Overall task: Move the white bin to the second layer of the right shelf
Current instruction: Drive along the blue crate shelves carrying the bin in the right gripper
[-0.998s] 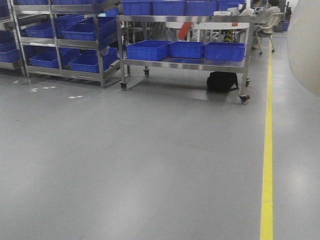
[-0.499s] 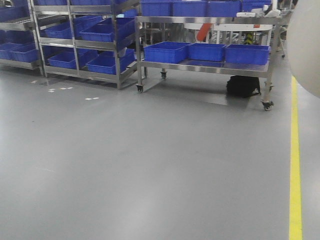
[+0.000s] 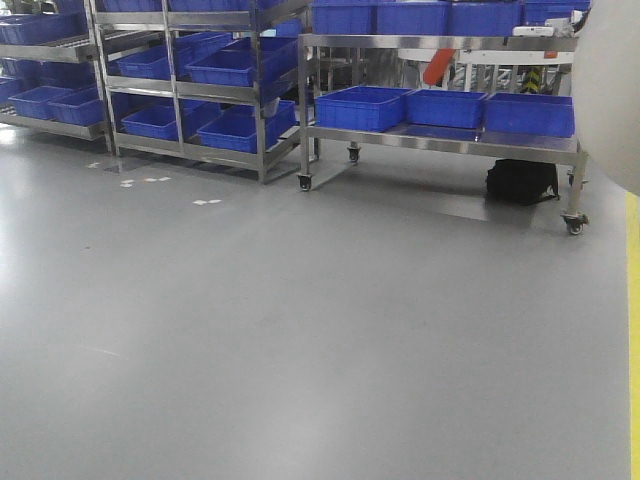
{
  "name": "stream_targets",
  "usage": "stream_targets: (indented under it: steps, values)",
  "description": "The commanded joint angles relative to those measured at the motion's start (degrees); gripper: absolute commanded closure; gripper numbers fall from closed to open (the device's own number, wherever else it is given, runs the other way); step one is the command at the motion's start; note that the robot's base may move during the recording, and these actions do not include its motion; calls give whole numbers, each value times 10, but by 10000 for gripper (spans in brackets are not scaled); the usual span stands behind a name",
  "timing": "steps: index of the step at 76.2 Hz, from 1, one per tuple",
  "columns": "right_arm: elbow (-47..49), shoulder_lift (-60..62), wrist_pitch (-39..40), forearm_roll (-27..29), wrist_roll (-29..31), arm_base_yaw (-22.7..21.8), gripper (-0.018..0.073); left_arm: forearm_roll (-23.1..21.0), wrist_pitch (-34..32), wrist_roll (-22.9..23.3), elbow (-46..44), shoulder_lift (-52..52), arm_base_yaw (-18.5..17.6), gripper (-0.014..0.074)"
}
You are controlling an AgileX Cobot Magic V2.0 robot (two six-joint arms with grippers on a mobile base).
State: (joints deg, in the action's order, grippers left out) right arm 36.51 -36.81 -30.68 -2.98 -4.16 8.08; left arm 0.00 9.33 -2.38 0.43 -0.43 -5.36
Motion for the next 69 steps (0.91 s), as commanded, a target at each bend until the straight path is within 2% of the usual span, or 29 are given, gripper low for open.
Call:
stream_targets:
  steps: [1,69]
  values:
    - [19,-1,53,-2,-1,-3,504,0,-49,2,21,-9,-3,512]
    - [19,-1,53,-2,-1,-3,504,0,-49,2,21,-9,-3,512]
